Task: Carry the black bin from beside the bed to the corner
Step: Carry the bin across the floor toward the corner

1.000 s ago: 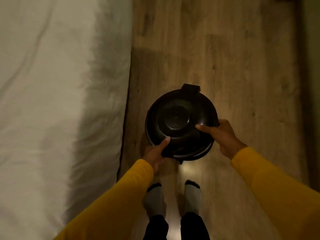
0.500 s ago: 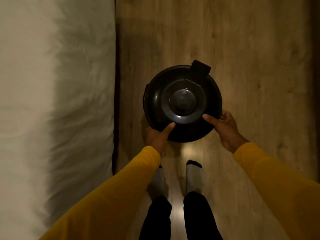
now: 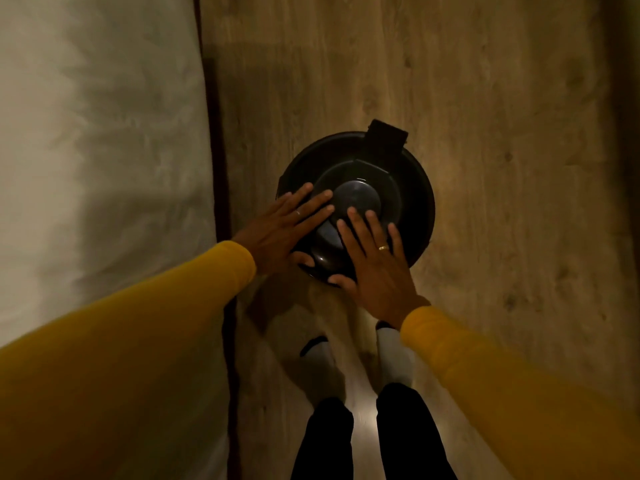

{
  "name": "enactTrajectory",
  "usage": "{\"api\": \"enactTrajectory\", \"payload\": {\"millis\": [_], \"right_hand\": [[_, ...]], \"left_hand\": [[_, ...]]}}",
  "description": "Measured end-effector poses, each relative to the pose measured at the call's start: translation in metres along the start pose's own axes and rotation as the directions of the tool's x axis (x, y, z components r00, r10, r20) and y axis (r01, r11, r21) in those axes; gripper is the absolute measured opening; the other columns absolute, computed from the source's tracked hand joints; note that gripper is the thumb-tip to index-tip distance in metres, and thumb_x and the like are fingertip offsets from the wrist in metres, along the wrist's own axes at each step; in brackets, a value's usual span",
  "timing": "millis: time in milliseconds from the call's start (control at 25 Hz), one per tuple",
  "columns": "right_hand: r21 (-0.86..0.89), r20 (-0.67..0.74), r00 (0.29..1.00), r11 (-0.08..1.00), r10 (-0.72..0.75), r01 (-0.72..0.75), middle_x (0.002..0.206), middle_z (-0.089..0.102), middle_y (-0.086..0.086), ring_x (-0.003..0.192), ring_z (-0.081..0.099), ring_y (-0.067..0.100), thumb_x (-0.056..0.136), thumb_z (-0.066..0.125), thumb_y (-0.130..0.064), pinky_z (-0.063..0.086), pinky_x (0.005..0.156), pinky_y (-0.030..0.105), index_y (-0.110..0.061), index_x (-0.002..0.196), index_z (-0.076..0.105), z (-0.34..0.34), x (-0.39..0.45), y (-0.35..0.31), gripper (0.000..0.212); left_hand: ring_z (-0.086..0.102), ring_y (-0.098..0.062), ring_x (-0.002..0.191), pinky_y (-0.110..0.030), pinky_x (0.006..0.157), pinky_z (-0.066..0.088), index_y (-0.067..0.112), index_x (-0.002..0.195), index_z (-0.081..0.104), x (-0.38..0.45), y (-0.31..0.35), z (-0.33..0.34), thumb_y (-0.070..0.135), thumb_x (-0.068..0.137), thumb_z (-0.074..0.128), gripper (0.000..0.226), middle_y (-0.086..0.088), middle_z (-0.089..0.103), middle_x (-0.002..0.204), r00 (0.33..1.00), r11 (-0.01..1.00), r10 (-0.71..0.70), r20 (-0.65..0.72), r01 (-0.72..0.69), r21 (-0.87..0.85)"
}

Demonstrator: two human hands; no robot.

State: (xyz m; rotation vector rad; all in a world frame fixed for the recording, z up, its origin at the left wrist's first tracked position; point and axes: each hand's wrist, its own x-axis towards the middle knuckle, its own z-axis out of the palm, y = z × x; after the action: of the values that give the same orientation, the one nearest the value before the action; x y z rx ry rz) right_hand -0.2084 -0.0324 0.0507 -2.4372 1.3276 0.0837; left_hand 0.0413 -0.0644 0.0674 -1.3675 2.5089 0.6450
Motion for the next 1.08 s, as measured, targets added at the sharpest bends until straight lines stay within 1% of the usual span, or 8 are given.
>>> {"api": "enactTrajectory", "payload": {"millis": [160,360,440,520,640,720,840,1080], "right_hand": [[-0.141,0.021,0.982,0.972,-0.187,0.188,0.177,0.011,0.004,0.163,0.008,0.029,0.092,0.045,-0.074,0.009,0.129,0.054,-0.024,0.166,0.015,-0.007,-0.007,0.065,0.094],[-0.186,0.039,0.973,0.955,-0.229,0.232,0.177,0.012,0.004,0.163,0.01,0.029,0.094,0.038,-0.074,0.011,0.129,0.057,-0.023,0.167,0.016,-0.029,-0.024,0.113,0.092],[-0.127,-0.002,0.99,0.982,-0.139,0.138,0.176,0.013,0.006,0.163,0.01,0.033,0.093,0.033,-0.079,0.013,0.127,0.062,-0.021,0.166,0.018,-0.033,-0.031,0.112,0.094],[-0.045,-0.045,0.999,0.999,0.02,-0.022,0.176,0.012,0.008,0.162,0.007,0.038,0.09,0.036,-0.081,0.009,0.125,0.065,-0.021,0.166,0.02,-0.032,-0.039,0.101,0.098],[0.007,-0.005,0.988,0.988,0.156,-0.156,0.177,0.008,0.008,0.161,0.0,0.042,0.087,0.038,-0.081,0.008,0.122,0.07,-0.029,0.166,0.018,-0.024,-0.046,0.086,0.096],[0.03,0.025,0.982,0.982,0.186,-0.187,0.177,0.004,0.006,0.161,-0.005,0.043,0.088,0.036,-0.081,0.007,0.123,0.073,-0.034,0.165,0.015,-0.018,-0.043,0.083,0.093],[0.028,0.011,0.98,0.98,0.198,-0.198,0.177,0.003,0.006,0.161,-0.007,0.044,0.089,0.036,-0.08,0.007,0.122,0.074,-0.034,0.166,0.014,-0.018,-0.025,0.09,0.092],[0.073,-0.011,0.983,0.98,0.184,-0.183,0.177,0.003,0.004,0.161,-0.007,0.044,0.087,0.036,-0.082,0.009,0.122,0.076,-0.034,0.166,0.017,-0.04,0.028,0.122,0.094]], "left_hand": [[-0.007,-0.034,0.156,-0.058,0.126,0.012,0.021,0.158,0.004,0.007,0.051,0.018,0.062,0.089,0.053,0.094,-0.005,-0.001,0.17,0.984,0.981,-0.151,-0.097,0.138,-0.135],[-0.013,-0.033,0.155,-0.058,0.127,0.006,0.019,0.159,0.002,0.039,0.103,0.02,0.063,0.09,0.048,0.093,-0.006,-0.006,0.17,0.977,0.957,-0.194,-0.092,0.169,-0.234],[-0.011,-0.033,0.156,-0.057,0.127,0.007,0.017,0.159,0.002,0.041,0.1,0.018,0.067,0.089,0.044,0.095,-0.008,-0.007,0.169,0.965,0.946,-0.216,-0.151,0.168,-0.278],[-0.009,-0.034,0.156,-0.055,0.127,0.008,0.015,0.159,0.003,0.037,0.086,0.017,0.069,0.087,0.046,0.099,-0.011,-0.009,0.168,0.943,0.938,-0.254,-0.215,0.186,-0.294],[-0.011,-0.035,0.155,-0.061,0.125,0.015,0.021,0.158,0.0,0.035,0.066,0.017,0.067,0.084,0.055,0.104,-0.011,-0.01,0.169,0.969,0.937,-0.215,-0.123,0.169,-0.307],[-0.013,-0.035,0.155,-0.061,0.125,0.012,0.025,0.158,0.0,0.037,0.064,0.017,0.067,0.082,0.056,0.104,-0.009,-0.012,0.169,0.973,0.926,-0.209,-0.103,0.163,-0.339],[-0.014,-0.036,0.154,-0.054,0.121,0.007,0.023,0.159,0.005,0.048,0.059,0.012,0.064,0.083,0.059,0.102,-0.01,-0.011,0.169,0.968,0.909,-0.207,-0.139,0.138,-0.394],[-0.013,-0.041,0.153,-0.064,0.124,0.013,0.019,0.159,0.008,0.097,0.026,-0.026,0.054,0.083,0.068,0.103,-0.009,-0.005,0.17,0.971,0.905,-0.194,-0.14,0.122,-0.408]]}}
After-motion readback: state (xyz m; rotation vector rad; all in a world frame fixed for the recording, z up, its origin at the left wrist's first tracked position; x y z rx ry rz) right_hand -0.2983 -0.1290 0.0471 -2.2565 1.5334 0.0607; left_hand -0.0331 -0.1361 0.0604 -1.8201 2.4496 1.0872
